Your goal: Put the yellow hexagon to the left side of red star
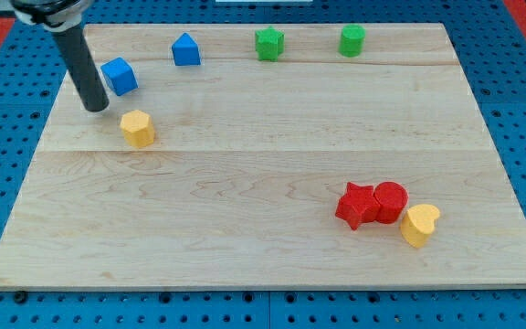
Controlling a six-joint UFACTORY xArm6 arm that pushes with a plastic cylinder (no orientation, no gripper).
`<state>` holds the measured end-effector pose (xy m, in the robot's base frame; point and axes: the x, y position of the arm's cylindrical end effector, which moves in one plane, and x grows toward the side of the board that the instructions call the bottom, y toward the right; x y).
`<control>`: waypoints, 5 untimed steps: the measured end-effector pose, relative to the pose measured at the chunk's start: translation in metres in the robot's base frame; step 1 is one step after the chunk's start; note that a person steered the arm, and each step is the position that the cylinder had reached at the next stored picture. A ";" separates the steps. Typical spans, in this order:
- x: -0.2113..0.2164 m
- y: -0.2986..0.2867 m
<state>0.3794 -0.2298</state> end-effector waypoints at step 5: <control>0.104 0.107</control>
